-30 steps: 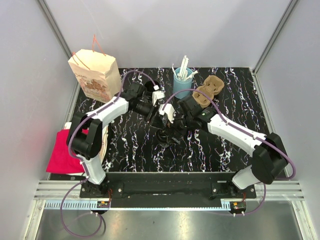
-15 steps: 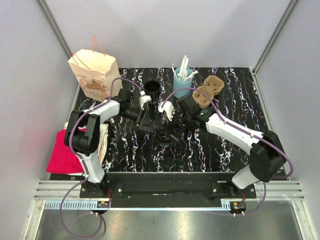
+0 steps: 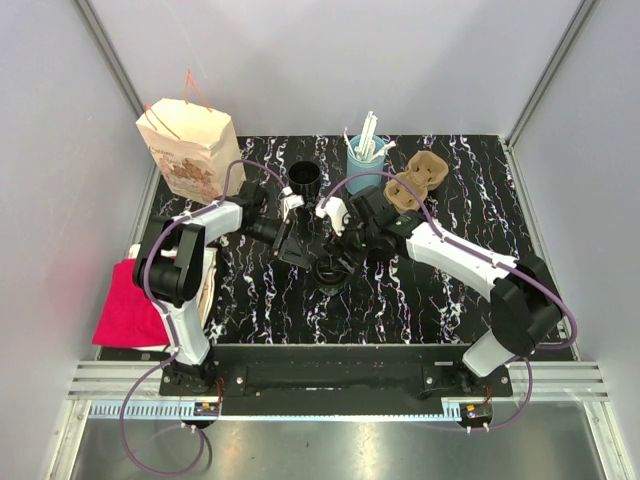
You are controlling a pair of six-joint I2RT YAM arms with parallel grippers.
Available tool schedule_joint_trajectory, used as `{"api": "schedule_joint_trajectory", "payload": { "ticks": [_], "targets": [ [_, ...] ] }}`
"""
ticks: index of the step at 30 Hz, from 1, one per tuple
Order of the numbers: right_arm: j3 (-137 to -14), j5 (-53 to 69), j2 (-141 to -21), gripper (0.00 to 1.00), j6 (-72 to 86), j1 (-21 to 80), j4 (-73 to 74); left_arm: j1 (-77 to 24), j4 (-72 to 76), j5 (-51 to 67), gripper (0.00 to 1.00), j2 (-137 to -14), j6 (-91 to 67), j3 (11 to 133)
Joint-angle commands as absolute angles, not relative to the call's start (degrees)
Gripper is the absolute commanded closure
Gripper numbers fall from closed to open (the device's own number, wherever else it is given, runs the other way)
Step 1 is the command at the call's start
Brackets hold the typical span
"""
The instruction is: Pack the takeout coffee
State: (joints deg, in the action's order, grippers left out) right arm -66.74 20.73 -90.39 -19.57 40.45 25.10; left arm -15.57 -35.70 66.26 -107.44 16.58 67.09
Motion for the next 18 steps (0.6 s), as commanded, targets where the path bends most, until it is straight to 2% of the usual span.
{"api": "schedule_joint_trajectory", "payload": {
  "ticks": [1,18],
  "targets": [
    [-69.2,22.2,-90.7,0.35,-18.5,39.5,23.7,-16.7,-35.1,68.2,0.4,-107.8,17.3,68.8],
    [-67.7,21.8,-91.4,0.51,-19.2,39.4,23.5,-18.5,-34.7,68.5,0.4,-107.7,16.6,69.5]
  ]
}}
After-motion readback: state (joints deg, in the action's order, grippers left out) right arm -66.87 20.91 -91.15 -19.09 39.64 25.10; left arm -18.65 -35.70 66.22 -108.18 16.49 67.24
